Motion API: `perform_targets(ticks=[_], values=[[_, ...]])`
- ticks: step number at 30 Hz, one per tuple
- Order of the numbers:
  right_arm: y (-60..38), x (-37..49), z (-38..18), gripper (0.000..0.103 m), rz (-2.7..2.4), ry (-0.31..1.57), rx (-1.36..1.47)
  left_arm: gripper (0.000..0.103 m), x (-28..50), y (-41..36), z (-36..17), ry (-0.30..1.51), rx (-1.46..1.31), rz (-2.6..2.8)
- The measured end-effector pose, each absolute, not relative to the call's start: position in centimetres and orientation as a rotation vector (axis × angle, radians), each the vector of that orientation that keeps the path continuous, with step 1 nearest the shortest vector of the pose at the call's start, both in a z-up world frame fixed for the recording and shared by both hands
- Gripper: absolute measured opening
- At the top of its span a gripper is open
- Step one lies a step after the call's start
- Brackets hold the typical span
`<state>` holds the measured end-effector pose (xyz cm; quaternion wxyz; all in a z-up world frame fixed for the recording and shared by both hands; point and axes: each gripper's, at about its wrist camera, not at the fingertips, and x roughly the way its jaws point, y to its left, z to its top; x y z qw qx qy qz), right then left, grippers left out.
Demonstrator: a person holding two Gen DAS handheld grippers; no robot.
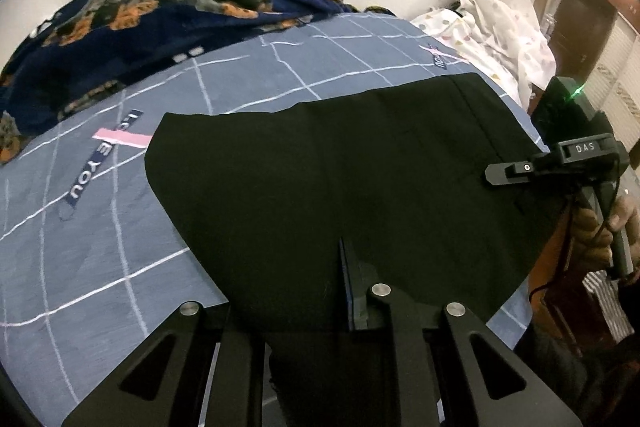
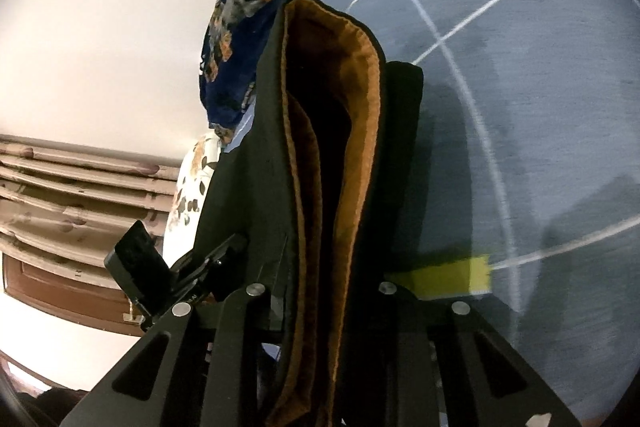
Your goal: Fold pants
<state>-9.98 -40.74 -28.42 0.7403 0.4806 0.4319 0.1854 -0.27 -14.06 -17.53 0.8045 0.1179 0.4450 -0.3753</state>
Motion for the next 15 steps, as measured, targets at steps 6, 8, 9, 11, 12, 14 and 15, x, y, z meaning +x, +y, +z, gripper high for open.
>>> perform_targets(ticks=[6,8,9,11,12,14,15], values=[[-38.3,-8.4,-27.2,0.02,0.43,0.954,1.034,0.016,0.1,-11.3,-16.6,0.936,0.238,-0.763],[-37.6,-7.6,-26.8,0.02,0.439,0.959,1.027,0.016,0.3,-10.5,-16.3,0.926,0.241,-0.747],[-37.1,-7.1,-26.6,0.02,0.445,0.961,1.024,0.016,0.5,-10.1,-16.2,0.922,0.242,-0.742],[-36.4,-6.5,-26.3,0.02,0.456,0.964,1.021,0.016,1.1,-9.0,-15.7,0.913,0.239,-0.726],[-35.9,-6.0,-26.1,0.02,0.461,0.967,1.017,0.016,1.5,-8.5,-15.6,0.91,0.234,-0.72],[-35.0,-4.8,-25.8,0.02,0.472,0.971,1.012,0.016,2.2,-7.4,-15.2,0.901,0.226,-0.705],[-34.5,-4.2,-25.6,0.02,0.478,0.974,1.008,0.016,2.6,-6.8,-15.1,0.898,0.222,-0.696]])
